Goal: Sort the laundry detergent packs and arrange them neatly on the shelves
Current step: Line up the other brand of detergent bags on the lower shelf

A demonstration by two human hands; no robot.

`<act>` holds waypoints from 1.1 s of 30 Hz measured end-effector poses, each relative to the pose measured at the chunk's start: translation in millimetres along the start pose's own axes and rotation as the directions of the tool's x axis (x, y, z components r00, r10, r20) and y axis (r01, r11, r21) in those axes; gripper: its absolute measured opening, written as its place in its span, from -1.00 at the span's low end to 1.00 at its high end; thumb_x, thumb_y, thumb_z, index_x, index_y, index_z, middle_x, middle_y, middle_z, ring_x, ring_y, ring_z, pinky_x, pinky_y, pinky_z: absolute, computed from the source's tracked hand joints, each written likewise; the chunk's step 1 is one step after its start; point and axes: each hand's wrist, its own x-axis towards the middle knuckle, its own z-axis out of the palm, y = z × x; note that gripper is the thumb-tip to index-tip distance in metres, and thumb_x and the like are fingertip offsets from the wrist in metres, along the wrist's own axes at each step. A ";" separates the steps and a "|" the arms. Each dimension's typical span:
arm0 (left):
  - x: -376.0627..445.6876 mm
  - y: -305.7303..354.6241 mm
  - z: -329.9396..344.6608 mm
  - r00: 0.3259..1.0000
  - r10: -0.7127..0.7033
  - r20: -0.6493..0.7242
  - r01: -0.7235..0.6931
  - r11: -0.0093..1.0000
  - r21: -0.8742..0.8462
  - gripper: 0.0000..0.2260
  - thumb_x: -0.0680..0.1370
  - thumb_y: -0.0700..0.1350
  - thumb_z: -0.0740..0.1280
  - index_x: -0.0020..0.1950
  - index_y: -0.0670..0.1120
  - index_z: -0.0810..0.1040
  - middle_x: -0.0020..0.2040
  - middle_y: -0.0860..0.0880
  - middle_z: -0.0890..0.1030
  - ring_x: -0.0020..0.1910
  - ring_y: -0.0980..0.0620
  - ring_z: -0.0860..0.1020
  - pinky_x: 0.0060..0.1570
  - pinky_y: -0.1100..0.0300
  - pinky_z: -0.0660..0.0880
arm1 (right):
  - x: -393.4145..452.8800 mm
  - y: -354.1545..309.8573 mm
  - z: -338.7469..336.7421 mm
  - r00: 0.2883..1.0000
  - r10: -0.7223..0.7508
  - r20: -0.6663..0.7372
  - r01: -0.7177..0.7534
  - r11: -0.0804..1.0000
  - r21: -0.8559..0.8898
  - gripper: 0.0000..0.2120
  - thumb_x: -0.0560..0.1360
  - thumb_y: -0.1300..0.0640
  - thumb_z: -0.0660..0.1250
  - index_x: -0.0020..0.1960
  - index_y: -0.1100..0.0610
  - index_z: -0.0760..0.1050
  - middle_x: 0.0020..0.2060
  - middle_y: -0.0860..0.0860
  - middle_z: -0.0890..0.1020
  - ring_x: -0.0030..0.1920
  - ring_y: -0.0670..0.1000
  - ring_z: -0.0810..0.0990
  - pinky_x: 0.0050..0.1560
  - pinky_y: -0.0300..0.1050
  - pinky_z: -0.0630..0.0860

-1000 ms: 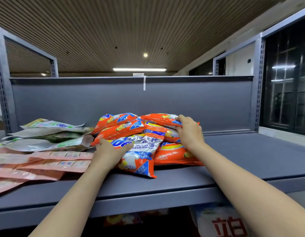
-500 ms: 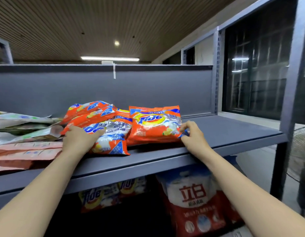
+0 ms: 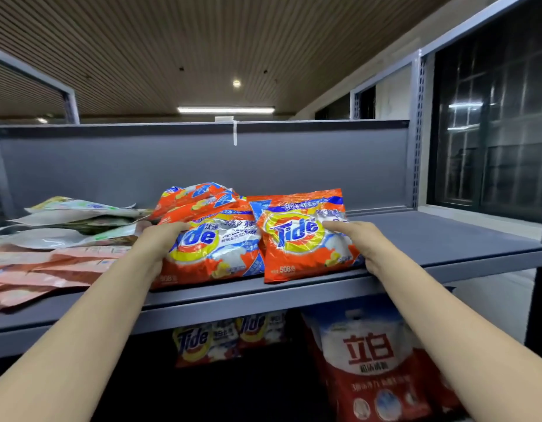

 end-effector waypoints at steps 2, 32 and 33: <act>-5.2 3.5 -4.1 0.998 -0.051 0.029 0.055 0.986 -0.157 -0.62 0.50 -0.16 0.36 0.29 -0.21 0.45 0.03 -0.21 0.63 -0.30 -0.08 0.61 -0.21 0.02 0.55 | -1.3 0.4 -1.2 0.999 -0.045 -0.010 0.046 0.997 0.066 -0.85 0.34 0.17 0.52 -0.15 0.19 0.61 -0.42 0.00 0.68 -0.47 -0.06 0.63 -0.54 -0.33 0.45; -125.5 -57.9 -16.2 0.516 0.427 -0.743 -0.477 0.863 0.166 -0.65 0.61 0.05 0.14 0.09 -0.19 0.55 0.07 -0.20 0.62 0.04 -0.20 0.51 -0.05 0.13 0.33 | -93.1 29.4 -23.0 0.910 -0.340 -0.236 0.384 0.906 0.175 -0.93 0.52 0.12 0.35 -0.14 0.01 0.54 -0.21 -0.04 0.70 -0.17 0.02 0.70 -0.21 -0.05 0.63; -129.8 -64.3 -19.5 0.511 0.416 -0.752 -0.498 0.856 0.136 -0.63 0.60 0.07 0.14 0.11 -0.18 0.56 0.06 -0.16 0.63 0.03 -0.14 0.54 -0.05 0.16 0.37 | -98.5 37.0 -26.8 0.914 -0.343 -0.218 0.382 0.907 0.175 -0.93 0.52 0.13 0.35 -0.14 0.02 0.54 -0.23 -0.05 0.71 -0.18 0.02 0.70 -0.24 -0.08 0.63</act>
